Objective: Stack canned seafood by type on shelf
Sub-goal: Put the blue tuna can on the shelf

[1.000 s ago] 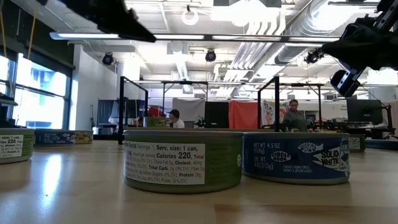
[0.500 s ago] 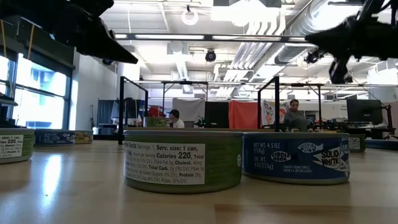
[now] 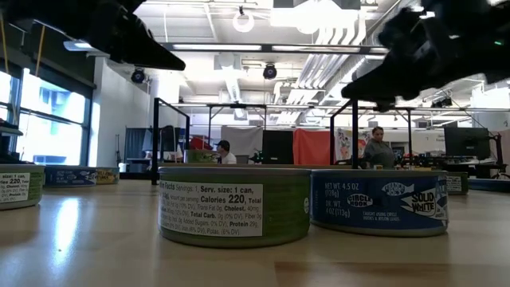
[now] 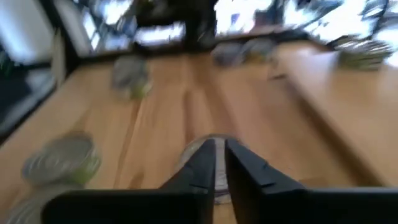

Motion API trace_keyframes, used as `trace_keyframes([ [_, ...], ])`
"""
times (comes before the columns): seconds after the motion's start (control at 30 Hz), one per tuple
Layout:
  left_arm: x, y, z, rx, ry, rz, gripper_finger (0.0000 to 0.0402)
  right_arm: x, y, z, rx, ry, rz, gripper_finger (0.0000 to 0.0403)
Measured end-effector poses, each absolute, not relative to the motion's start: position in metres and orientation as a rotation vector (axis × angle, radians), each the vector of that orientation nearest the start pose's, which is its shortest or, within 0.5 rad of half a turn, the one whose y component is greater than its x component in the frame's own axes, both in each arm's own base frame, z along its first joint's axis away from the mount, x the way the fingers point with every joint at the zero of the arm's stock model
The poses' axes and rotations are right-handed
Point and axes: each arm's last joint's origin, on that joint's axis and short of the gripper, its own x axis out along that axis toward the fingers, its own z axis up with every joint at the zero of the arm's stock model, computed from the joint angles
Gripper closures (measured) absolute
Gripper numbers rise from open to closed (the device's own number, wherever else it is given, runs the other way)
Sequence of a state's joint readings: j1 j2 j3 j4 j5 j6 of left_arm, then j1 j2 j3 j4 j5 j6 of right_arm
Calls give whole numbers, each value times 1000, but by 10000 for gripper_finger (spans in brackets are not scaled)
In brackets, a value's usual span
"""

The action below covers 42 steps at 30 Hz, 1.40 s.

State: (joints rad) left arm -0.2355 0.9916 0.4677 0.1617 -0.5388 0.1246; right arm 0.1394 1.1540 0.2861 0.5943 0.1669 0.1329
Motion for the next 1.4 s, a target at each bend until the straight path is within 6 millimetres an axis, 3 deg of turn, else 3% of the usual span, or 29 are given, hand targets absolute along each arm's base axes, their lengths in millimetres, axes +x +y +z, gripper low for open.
trace_keyframes([
  [0.23,202,-32,221,239,350,288,298,264,37,154,-108,514,140,265],
  [0.4,203,-32,222,236,343,287,298,295,42,136,-313,574,234,242],
  [0.63,203,-33,222,230,340,255,298,320,44,122,-505,690,236,283],
  [0.93,216,-39,200,404,456,108,298,323,41,114,-542,744,171,393],
  [1.13,232,-42,177,508,516,108,298,325,38,115,-458,756,121,398],
  [1.4,252,-48,158,654,473,31,280,345,18,132,-280,726,147,402],
])
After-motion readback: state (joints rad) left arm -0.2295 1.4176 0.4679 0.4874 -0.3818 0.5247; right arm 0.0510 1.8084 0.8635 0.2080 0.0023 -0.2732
